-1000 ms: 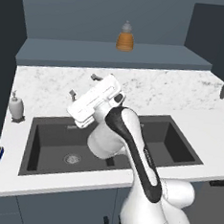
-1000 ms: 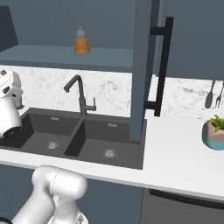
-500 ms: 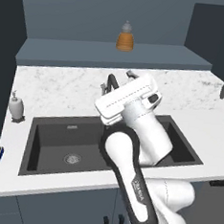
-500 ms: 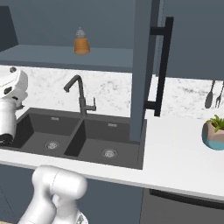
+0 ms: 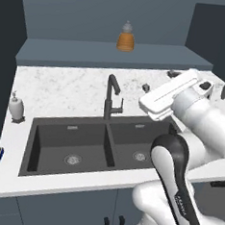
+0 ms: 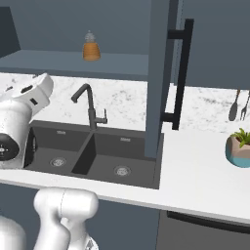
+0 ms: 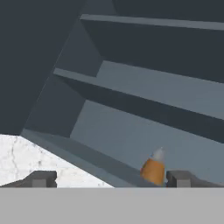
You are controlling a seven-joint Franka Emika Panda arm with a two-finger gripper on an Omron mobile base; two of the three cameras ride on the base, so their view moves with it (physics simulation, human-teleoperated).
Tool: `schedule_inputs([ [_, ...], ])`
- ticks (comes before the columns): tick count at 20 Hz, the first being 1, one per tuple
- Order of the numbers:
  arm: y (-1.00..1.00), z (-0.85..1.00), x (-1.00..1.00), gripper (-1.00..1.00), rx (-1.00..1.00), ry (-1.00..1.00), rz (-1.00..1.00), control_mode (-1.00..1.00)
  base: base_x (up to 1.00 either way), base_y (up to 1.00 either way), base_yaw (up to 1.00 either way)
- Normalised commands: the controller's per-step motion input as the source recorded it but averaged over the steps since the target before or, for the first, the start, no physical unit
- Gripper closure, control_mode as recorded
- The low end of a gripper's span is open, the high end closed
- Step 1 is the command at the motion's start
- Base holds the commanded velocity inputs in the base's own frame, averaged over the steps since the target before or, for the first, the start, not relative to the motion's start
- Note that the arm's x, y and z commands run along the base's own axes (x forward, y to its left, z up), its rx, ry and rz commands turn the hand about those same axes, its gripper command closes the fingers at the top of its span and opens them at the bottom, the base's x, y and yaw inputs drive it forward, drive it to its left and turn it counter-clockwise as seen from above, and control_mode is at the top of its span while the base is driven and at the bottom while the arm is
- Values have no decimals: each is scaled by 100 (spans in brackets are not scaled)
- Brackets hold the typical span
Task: Pick the cereal and place it on the digital scale for weighing, and close the cabinet.
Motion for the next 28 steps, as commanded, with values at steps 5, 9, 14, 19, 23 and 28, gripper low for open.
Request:
schedule_inputs([
  [5, -89, 29, -100, -100, -14, 39, 0, -100, 0, 0, 0],
  [9, -36, -40, -100, -100, -4, 15, -4, -100, 0, 0, 0],
  [14, -28, -100, -100, -100, 3, -16, -16, -100, 0, 0, 0],
  [19, -72, -83, -52, -100, 25, -12, -17, -100, 0, 0, 0],
  [23, -71, -70, -6, -100, 29, -13, -2, -100, 0, 0, 0],
  [28, -57, -100, -12, -100, 29, -44, 0, -100, 0, 0, 0],
])
